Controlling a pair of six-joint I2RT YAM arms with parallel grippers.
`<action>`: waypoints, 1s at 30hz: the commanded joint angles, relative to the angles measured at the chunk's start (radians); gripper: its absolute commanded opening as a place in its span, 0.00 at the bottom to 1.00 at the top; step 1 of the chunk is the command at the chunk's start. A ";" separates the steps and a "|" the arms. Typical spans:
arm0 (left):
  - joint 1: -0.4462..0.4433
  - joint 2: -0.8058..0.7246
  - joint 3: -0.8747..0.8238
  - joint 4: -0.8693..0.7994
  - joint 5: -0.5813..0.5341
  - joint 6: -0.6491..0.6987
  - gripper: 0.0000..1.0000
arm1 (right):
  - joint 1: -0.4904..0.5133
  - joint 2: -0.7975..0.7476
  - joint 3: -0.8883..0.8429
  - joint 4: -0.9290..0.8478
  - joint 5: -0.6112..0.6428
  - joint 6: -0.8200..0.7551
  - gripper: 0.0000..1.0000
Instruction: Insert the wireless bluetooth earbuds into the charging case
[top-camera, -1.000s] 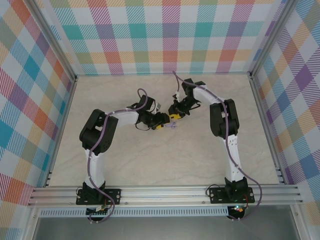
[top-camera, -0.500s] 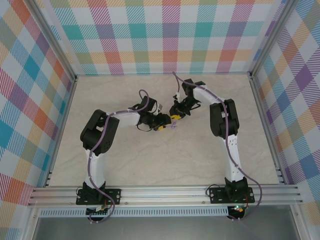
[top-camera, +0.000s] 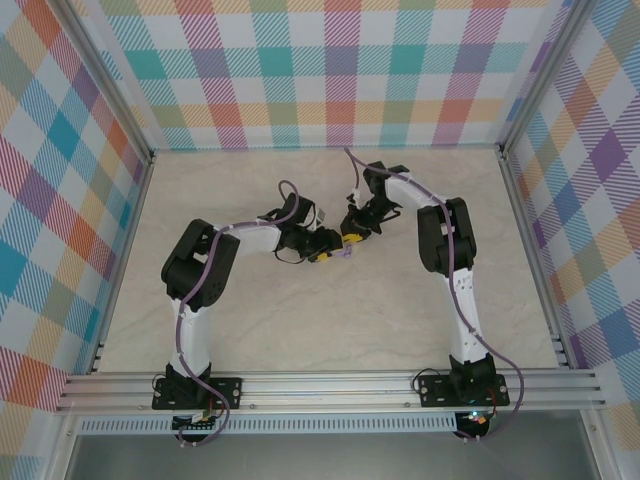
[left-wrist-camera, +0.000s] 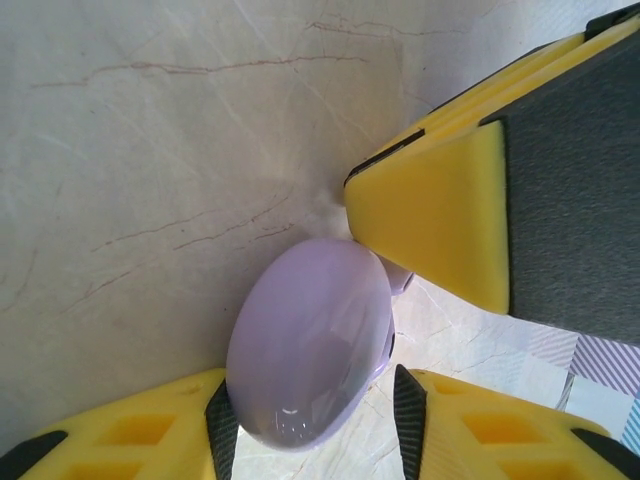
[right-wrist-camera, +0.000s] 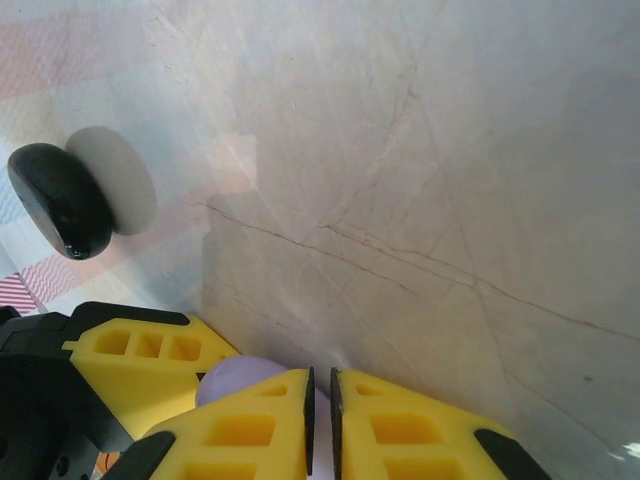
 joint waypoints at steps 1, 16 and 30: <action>-0.012 0.031 -0.015 0.052 -0.029 -0.009 0.47 | 0.003 0.022 -0.015 -0.020 -0.004 -0.012 0.14; -0.013 0.036 -0.008 0.079 -0.021 -0.030 0.23 | 0.000 -0.024 -0.054 0.040 -0.055 0.034 0.14; 0.026 -0.190 0.083 -0.147 0.007 0.249 0.16 | -0.091 -0.438 -0.289 0.257 -0.090 0.085 0.31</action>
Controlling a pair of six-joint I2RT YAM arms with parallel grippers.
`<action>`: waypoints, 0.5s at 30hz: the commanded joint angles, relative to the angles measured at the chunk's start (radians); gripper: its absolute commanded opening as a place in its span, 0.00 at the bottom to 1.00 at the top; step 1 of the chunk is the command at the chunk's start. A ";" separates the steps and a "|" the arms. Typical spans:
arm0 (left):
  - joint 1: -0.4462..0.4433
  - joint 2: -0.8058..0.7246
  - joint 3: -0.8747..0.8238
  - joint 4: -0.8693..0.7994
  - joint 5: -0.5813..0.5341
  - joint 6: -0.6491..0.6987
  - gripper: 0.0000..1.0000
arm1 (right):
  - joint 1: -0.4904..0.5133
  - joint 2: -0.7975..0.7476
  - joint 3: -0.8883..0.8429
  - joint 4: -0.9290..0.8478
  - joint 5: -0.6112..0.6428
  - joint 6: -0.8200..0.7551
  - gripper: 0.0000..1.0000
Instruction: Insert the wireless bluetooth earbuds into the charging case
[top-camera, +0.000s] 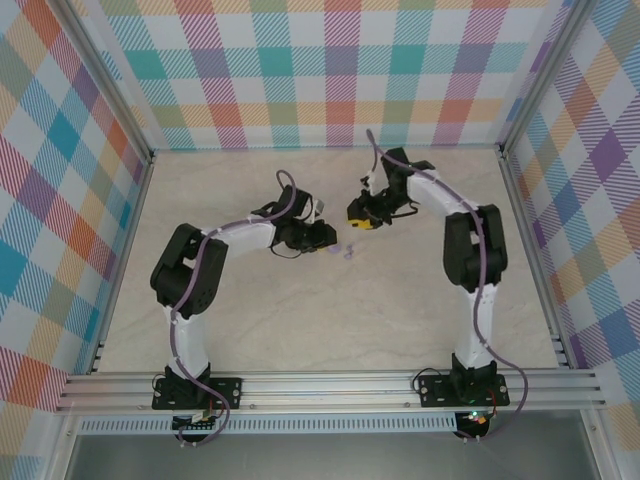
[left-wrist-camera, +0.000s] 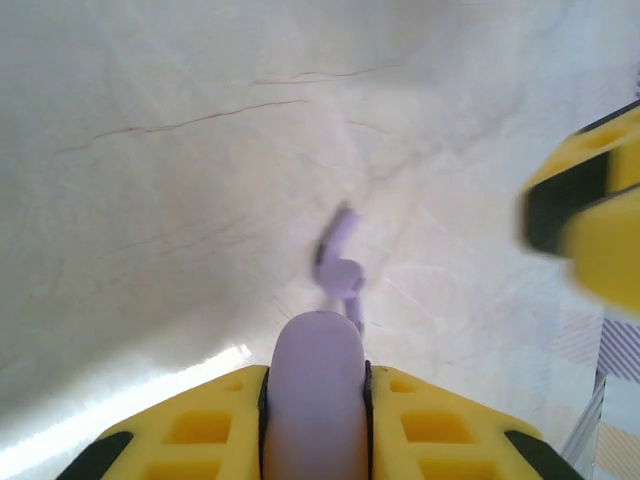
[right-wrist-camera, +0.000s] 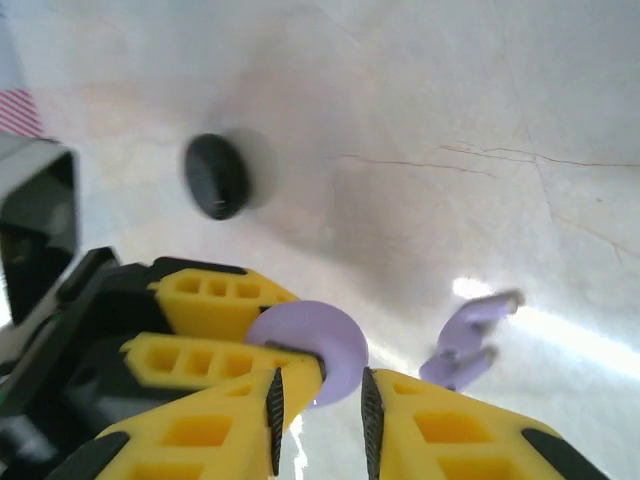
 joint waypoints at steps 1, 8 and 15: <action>0.016 -0.101 0.079 -0.078 0.088 0.150 0.16 | -0.036 -0.136 -0.065 0.081 -0.061 -0.029 0.31; 0.020 -0.165 0.243 -0.279 0.298 0.376 0.15 | -0.052 -0.383 -0.243 0.176 -0.160 -0.168 0.37; 0.020 -0.206 0.374 -0.462 0.450 0.566 0.14 | -0.052 -0.521 -0.295 0.196 -0.321 -0.257 0.42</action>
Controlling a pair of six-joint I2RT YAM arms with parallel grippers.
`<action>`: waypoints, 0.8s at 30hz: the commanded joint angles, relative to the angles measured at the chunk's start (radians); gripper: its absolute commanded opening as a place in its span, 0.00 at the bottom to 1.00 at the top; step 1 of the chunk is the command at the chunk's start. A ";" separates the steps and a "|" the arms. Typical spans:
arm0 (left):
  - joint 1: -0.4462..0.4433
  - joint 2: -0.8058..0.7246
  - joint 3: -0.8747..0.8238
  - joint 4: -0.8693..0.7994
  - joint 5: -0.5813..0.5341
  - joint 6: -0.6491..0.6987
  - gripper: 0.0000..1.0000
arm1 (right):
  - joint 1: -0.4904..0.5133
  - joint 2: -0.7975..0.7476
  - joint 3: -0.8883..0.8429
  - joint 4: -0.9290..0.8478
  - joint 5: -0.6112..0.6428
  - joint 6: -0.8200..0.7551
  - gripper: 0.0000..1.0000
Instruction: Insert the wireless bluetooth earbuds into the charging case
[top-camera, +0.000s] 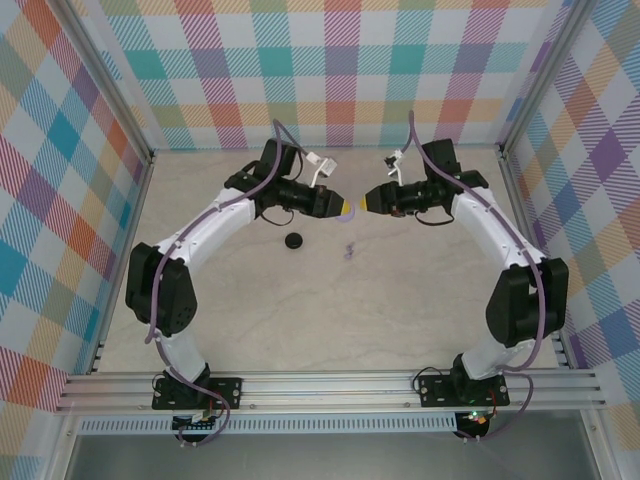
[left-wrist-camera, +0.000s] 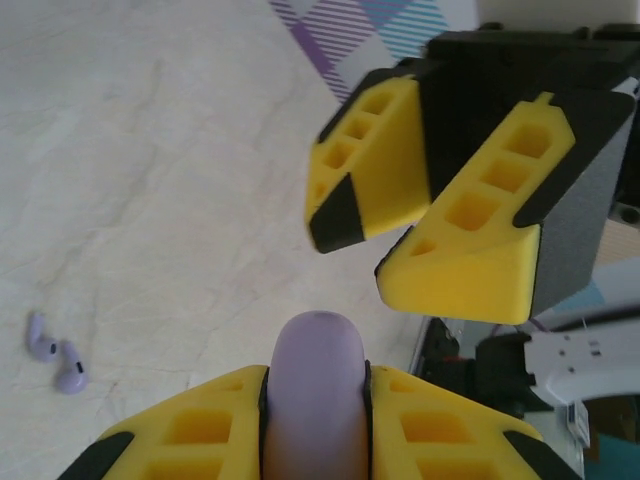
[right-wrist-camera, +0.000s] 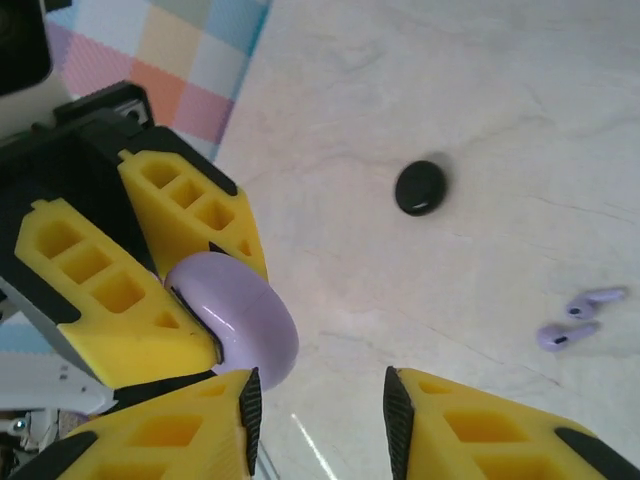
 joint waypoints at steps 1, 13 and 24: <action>0.006 -0.039 0.065 -0.149 0.123 0.143 0.14 | 0.006 -0.055 -0.014 0.037 -0.138 -0.086 0.44; -0.004 -0.053 0.164 -0.217 0.210 0.180 0.14 | 0.051 -0.049 0.012 -0.042 -0.272 -0.172 0.53; -0.012 -0.053 0.186 -0.220 0.191 0.167 0.15 | 0.107 -0.016 0.025 -0.021 -0.326 -0.171 0.46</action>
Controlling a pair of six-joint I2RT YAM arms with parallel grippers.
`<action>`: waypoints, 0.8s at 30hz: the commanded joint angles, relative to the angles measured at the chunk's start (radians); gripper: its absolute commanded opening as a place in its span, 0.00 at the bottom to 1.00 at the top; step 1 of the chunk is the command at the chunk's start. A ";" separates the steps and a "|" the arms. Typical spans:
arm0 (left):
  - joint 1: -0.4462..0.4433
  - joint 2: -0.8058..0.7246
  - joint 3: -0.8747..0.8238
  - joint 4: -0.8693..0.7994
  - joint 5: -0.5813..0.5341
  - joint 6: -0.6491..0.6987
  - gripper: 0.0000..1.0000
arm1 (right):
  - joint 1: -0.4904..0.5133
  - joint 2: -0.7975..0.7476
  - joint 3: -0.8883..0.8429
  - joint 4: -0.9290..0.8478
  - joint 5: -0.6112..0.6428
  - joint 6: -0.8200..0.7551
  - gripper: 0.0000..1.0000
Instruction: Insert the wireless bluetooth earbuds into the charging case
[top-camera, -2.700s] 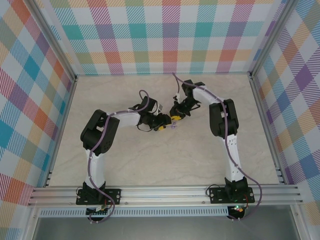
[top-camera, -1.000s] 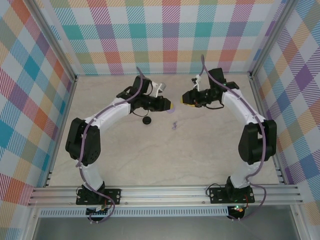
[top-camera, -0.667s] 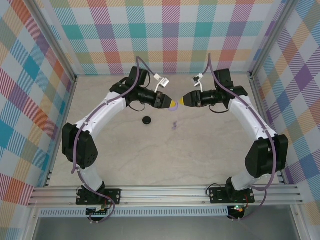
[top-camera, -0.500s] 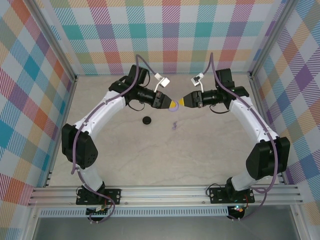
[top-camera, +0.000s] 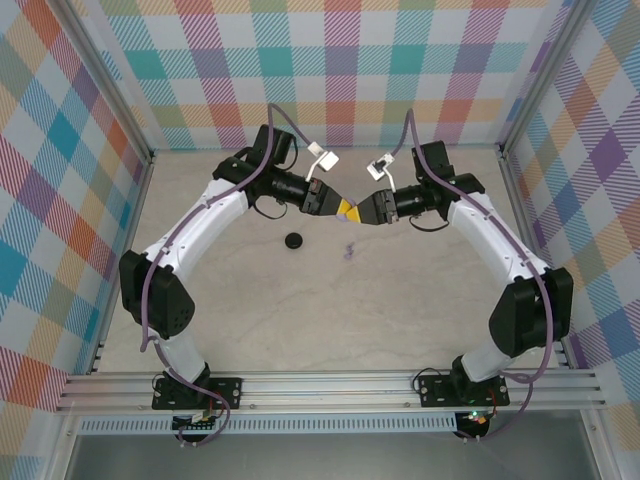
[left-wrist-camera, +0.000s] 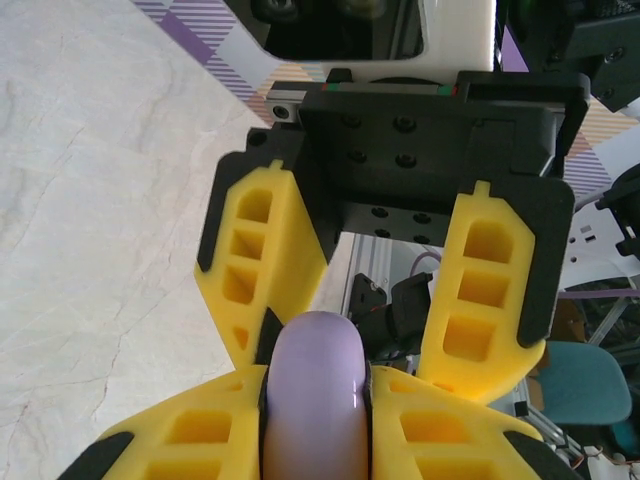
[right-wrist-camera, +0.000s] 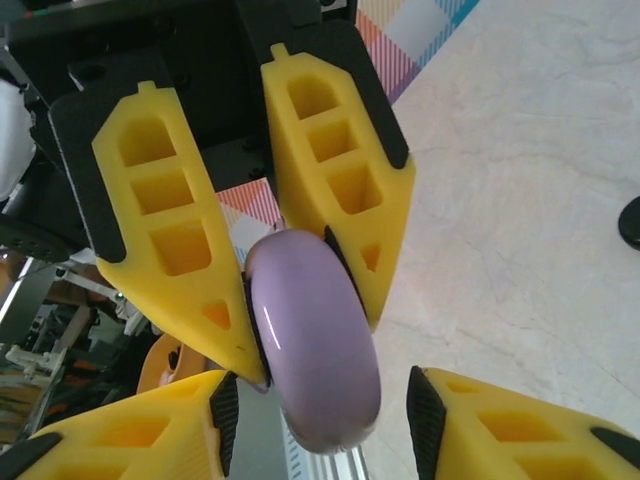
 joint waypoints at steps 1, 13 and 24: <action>-0.011 -0.037 0.040 -0.019 0.019 0.011 0.15 | 0.024 0.020 0.030 0.010 -0.042 -0.034 0.44; -0.013 -0.044 0.024 -0.007 -0.012 -0.006 0.32 | 0.027 0.012 0.008 0.059 0.045 0.019 0.19; -0.012 -0.073 -0.005 0.060 -0.030 -0.068 0.48 | 0.026 -0.023 -0.048 0.126 0.085 0.064 0.16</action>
